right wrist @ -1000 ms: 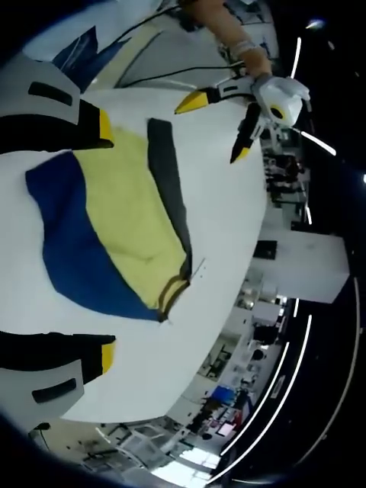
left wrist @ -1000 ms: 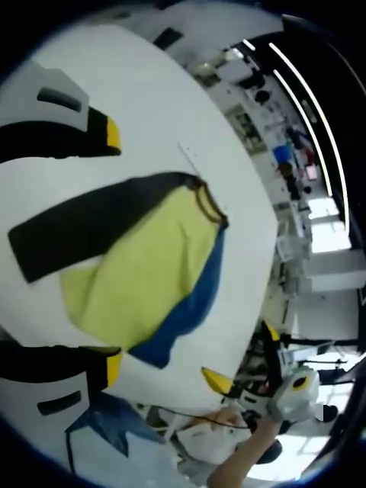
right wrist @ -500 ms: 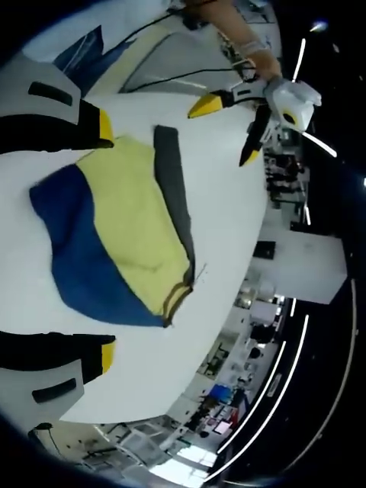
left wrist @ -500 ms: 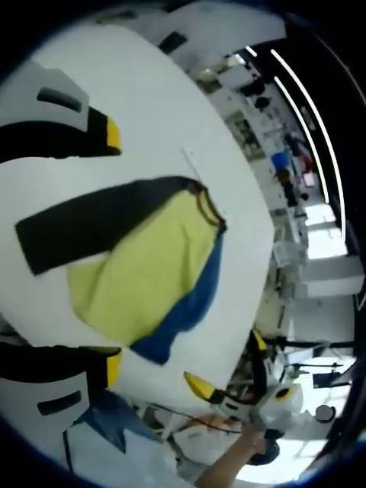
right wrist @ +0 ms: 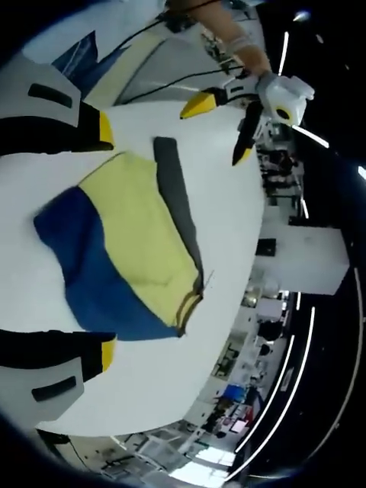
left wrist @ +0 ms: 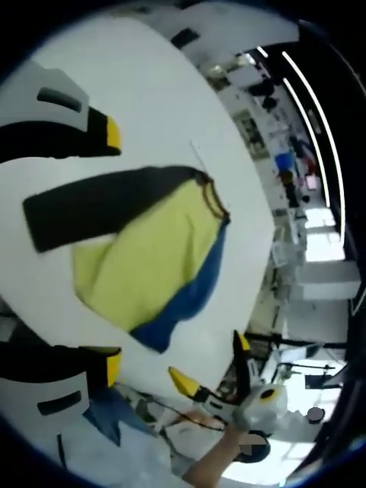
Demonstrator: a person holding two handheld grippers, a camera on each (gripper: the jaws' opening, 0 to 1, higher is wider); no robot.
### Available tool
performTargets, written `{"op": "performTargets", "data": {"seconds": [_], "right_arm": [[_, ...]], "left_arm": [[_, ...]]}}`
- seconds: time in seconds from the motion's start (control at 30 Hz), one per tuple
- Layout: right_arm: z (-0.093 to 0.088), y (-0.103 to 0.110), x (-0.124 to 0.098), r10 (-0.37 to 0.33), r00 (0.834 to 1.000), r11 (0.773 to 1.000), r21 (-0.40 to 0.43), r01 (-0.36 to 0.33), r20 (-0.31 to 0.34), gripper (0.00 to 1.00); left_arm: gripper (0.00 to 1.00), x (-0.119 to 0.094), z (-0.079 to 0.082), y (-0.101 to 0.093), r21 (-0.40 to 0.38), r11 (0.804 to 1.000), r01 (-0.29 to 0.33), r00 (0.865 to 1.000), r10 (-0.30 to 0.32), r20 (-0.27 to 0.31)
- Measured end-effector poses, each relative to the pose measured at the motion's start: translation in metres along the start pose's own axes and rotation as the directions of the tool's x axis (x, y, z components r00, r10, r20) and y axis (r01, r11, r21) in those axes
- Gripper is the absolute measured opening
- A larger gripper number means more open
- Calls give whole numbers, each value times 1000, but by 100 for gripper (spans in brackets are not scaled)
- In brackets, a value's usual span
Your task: Fold the garment on the visible template until the final outline fits inside the template.
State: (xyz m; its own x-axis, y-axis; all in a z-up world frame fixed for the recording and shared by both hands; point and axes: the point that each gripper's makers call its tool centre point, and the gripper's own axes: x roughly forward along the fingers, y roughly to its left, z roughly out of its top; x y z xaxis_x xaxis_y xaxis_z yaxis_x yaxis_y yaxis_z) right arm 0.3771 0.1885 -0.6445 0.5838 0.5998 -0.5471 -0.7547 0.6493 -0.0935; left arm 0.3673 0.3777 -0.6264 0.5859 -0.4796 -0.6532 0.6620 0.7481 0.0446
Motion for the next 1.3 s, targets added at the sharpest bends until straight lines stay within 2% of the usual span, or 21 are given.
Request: {"op": "performTargets", "data": {"seconds": [0.17, 0.23, 0.43, 0.53, 0.63, 0.8, 0.87, 0.97, 1.07, 1.3], "right_arm": [[-5, 5, 2, -6, 1000, 1000, 9, 6, -3, 97], [-7, 7, 3, -8, 1000, 999, 37, 8, -1, 97], [-9, 15, 6, -26, 1000, 999, 32, 26, 13, 93], [-9, 22, 8, -16, 1000, 999, 31, 16, 22, 82], [-16, 38, 14, 39, 999, 998, 42, -39, 7, 73], [-22, 51, 20, 75, 997, 994, 84, -76, 13, 50], [-26, 56, 23, 101, 995, 989, 109, -100, 4, 44], [-36, 65, 27, 128, 991, 988, 96, -124, -36, 38], [-41, 73, 29, 158, 986, 984, 96, -152, -47, 24], [-54, 86, 40, 206, 976, 973, 117, -198, -69, 16]], "left_arm": [[100, -5, 1, -5, -28, 1000, -11, 999, 13, 52], [100, -5, -3, -8, -37, 999, -7, 999, 8, 35], [100, -9, -7, -8, -39, 999, -20, 999, 22, 37], [100, -10, -10, -4, -43, 999, -27, 999, 29, 37], [100, -9, -15, -1, -53, 998, -29, 999, 30, 22], [100, -9, -15, 1, -61, 998, -28, 999, 30, 29], [100, -9, -16, 2, -59, 998, -28, 999, 29, 23], [99, -9, -16, 2, -64, 998, -27, 999, 29, 23], [99, -10, -16, 2, -68, 997, -25, 999, 27, 26], [98, -10, -16, 1, -72, 997, -19, 999, 22, 32]]}}
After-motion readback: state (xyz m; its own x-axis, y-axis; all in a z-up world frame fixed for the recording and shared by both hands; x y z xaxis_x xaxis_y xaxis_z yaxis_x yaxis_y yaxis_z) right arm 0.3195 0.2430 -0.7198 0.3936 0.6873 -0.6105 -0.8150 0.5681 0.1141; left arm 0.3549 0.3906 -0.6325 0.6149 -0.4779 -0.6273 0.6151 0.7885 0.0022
